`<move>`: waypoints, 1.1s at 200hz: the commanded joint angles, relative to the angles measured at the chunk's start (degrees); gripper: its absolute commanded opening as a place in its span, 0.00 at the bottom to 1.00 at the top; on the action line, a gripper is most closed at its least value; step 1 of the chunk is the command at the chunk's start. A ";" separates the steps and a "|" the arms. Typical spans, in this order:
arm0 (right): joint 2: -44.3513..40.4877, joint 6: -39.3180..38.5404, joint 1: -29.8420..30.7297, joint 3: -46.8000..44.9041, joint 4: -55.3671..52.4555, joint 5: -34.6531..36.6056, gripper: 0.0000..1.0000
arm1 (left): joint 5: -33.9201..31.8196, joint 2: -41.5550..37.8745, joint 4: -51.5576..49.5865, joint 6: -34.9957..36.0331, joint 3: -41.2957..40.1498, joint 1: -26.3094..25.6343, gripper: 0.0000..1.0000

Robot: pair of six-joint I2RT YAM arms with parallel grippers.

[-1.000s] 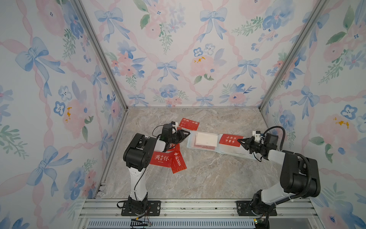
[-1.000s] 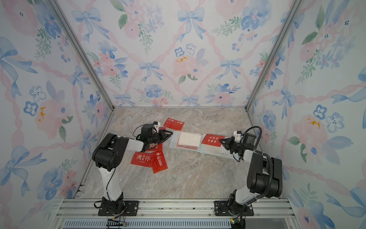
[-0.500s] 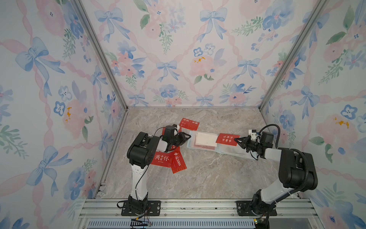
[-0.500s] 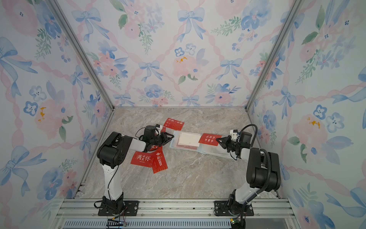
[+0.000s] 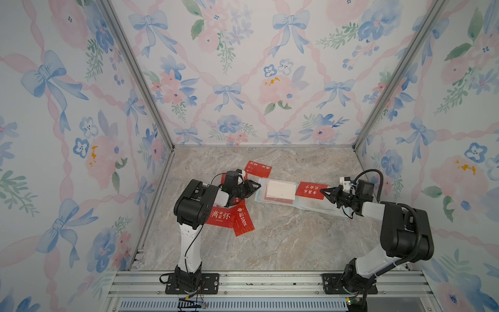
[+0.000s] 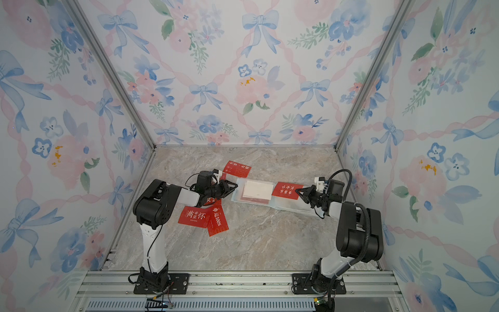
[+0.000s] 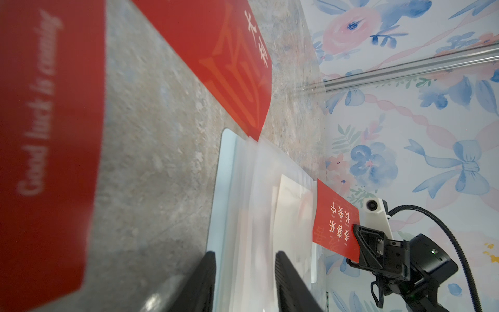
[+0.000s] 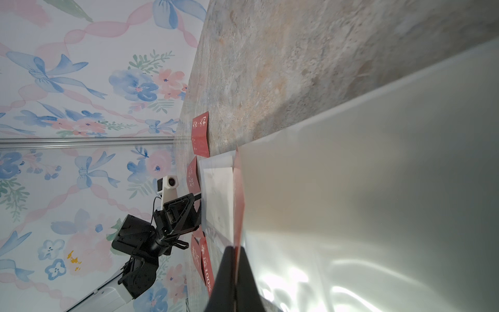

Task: Place the photos into the photo albums
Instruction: Insert the photo into the photo album.

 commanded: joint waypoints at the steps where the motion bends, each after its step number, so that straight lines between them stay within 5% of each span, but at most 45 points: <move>1: 0.20 1.21 0.52 0.67 2.77 0.11 0.00 | -0.07 1.17 -0.23 1.77 -0.03 -0.42 0.40; 220: 4.54 -7.16 8.39 5.03 -9.81 0.45 0.00 | 0.06 2.09 -0.29 1.80 0.59 -1.05 0.40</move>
